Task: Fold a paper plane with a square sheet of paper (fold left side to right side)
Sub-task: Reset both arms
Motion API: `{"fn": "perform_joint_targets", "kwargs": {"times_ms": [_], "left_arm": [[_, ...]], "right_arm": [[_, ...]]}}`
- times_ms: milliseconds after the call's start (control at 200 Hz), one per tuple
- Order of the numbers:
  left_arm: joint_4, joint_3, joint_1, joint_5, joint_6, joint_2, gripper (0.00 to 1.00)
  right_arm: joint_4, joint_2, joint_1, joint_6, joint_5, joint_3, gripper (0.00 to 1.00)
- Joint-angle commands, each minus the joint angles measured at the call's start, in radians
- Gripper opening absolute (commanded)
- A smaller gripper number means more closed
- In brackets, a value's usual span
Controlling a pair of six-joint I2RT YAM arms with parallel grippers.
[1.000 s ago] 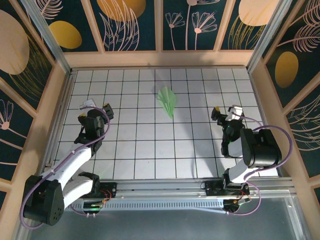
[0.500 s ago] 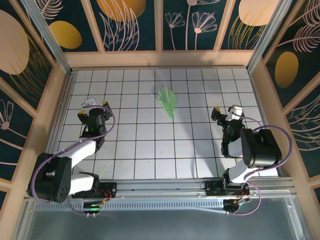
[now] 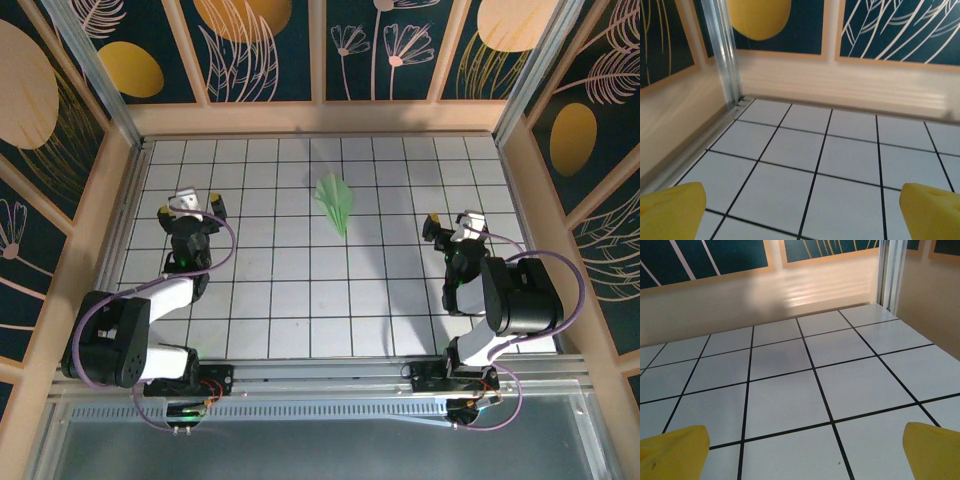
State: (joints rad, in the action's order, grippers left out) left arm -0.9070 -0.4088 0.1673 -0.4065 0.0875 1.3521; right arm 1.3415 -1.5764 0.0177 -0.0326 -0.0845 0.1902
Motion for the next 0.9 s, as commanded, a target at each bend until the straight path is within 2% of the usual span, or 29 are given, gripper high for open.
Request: {"fn": "perform_joint_targets", "kwargs": {"times_ms": [0,180,320,455,611,896], "left_arm": [[-0.178,0.040,-0.030,0.072,-0.047,0.019,0.99],[-0.237,0.041,-0.066,0.183,-0.058,0.048,0.99],[-0.309,0.051,-0.069,0.200,-0.064,0.080,0.99],[-0.408,0.062,-0.077,0.242,-0.014,0.179,0.99],[-0.600,0.135,-0.077,0.201,0.011,0.243,0.99],[-0.644,0.163,-0.077,0.228,0.000,0.239,0.99]], "right_arm": [[0.017,0.010,-0.006,0.006,-0.005,0.015,0.99],[0.017,0.010,-0.007,0.006,-0.005,0.014,0.99],[0.018,0.010,-0.007,0.007,-0.005,0.015,0.99],[0.016,0.010,-0.006,0.006,-0.005,0.015,0.99],[0.015,0.011,-0.007,0.006,-0.004,0.015,0.99],[0.016,0.011,-0.006,0.007,-0.005,0.016,0.99]]}}
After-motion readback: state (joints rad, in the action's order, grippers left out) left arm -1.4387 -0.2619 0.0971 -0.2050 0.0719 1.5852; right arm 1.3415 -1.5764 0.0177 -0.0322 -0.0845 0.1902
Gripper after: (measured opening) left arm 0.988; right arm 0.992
